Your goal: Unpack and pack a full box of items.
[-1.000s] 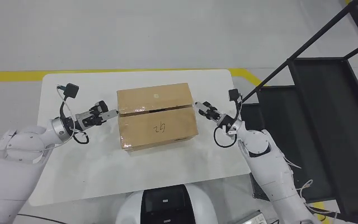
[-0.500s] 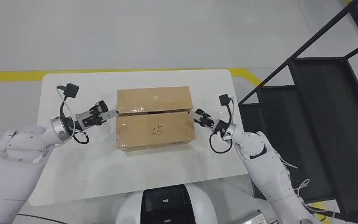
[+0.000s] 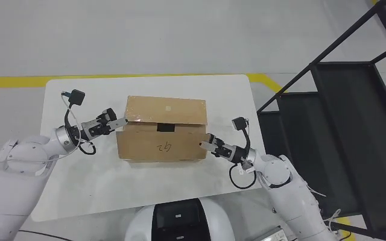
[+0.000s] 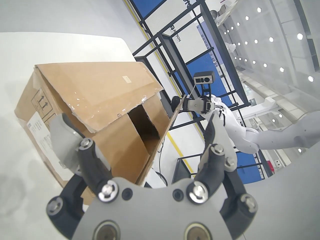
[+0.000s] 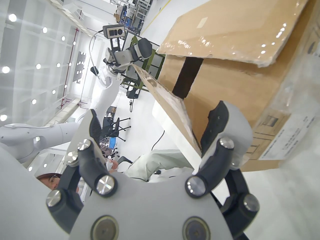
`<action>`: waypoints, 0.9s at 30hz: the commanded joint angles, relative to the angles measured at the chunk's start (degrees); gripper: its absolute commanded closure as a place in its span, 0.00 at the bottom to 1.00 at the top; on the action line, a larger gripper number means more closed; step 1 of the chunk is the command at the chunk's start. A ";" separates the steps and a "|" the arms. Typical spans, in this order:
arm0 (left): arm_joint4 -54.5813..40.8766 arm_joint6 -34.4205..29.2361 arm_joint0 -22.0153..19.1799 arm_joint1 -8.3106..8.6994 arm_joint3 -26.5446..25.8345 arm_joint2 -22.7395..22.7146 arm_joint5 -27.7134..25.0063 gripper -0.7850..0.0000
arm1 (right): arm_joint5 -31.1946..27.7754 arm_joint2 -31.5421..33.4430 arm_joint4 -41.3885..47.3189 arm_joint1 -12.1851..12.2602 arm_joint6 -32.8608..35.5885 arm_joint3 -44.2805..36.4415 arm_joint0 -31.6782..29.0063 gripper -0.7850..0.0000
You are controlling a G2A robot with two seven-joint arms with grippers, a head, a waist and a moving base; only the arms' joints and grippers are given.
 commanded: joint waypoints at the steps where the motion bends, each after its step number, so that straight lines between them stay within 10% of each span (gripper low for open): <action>1: 0.00 0.00 0.00 0.00 0.00 0.00 0.00 0.00 | 0.13 -0.08 0.07 0.12 0.53 -0.55 -0.30 0.00; 27: -4.00 -1.29 2.72 0.03 -5.35 -1.80 -1.63 0.00 | -1.72 -7.06 -5.64 1.63 5.33 -4.48 -9.44 0.00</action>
